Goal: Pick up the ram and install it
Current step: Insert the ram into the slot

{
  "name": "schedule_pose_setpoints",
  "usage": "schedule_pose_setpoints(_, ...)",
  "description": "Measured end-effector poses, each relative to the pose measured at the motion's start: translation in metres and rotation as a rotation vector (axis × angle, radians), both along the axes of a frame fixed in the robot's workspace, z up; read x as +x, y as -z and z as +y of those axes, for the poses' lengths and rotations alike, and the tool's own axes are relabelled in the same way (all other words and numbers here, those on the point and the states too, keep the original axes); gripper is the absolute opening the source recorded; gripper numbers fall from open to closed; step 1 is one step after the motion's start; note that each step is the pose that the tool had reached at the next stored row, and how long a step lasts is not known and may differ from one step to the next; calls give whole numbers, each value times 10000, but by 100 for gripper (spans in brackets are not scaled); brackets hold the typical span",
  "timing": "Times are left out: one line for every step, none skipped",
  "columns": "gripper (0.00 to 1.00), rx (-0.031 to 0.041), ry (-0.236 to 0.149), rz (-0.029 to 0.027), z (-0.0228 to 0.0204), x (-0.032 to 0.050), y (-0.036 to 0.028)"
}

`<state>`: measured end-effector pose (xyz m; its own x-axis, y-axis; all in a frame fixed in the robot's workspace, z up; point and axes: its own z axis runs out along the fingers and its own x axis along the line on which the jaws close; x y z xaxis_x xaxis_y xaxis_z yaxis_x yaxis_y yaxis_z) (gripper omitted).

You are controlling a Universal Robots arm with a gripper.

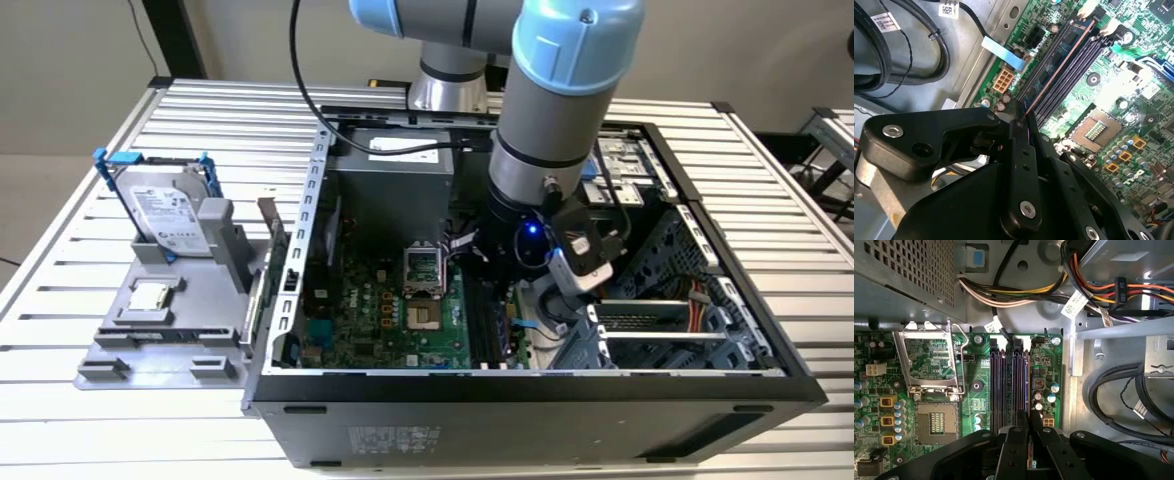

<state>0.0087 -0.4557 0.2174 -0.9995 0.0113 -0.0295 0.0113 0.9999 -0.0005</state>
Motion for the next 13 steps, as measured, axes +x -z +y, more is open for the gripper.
schedule_pose_setpoints(0, 0, 0, 0, 0, -1, 0)
schedule_pose_setpoints(0, -1, 0, 0, 0, -1, 0)
schedule_pose_setpoints(0, -1, -1, 0, 0, -1, 0)
schedule_pose_setpoints(0, -1, 0, 0, 0, -2, 0)
schedule_pose_setpoints(0, -2, 0, 0, 0, -2, -1)
schedule_pose_setpoints(0, -2, 0, 0, 0, -2, 0)
schedule_pose_setpoints(0, -2, 0, 0, 0, -3, 0)
schedule_pose_setpoints(0, -2, 0, 0, 0, -3, 0)
schedule_pose_setpoints(0, -2, 0, 0, 0, -4, 0)
schedule_pose_setpoints(0, -1, 0, 0, 0, -4, 0)
schedule_pose_setpoints(0, -2, 2, 0, 0, -4, 0)
schedule_pose_setpoints(0, -3, 8, 1, 0, -5, 0)
schedule_pose_setpoints(0, -2, 13, 1, 0, -6, 0)
